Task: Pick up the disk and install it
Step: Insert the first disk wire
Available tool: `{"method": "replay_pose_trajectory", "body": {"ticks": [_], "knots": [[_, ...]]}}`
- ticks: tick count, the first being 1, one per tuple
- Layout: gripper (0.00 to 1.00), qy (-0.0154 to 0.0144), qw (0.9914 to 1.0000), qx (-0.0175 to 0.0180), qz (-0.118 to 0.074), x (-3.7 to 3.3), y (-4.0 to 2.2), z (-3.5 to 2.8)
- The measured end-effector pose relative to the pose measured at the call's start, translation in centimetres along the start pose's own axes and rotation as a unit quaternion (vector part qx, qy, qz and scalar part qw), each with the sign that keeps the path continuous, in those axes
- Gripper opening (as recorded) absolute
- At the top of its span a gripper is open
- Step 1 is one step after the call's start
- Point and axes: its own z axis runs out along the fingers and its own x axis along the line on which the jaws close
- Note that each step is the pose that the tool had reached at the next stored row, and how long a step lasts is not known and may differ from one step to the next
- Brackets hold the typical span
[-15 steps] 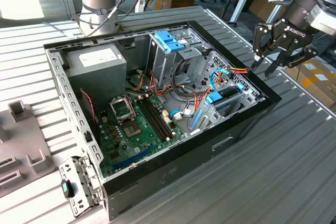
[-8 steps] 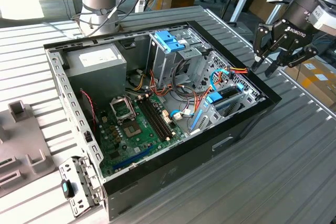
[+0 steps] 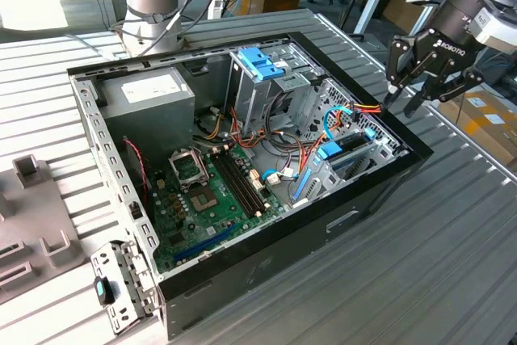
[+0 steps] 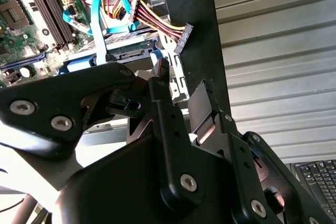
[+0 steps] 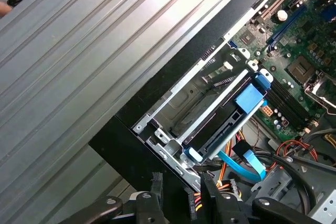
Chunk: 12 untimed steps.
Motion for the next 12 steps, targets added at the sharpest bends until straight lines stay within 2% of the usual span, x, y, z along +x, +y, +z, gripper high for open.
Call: {"method": "replay_pose_trajectory", "body": {"ticks": [12], "knots": [[0.42,-0.0002,1.0,0.0002,0.0,-0.06,-0.15,0.55]]}}
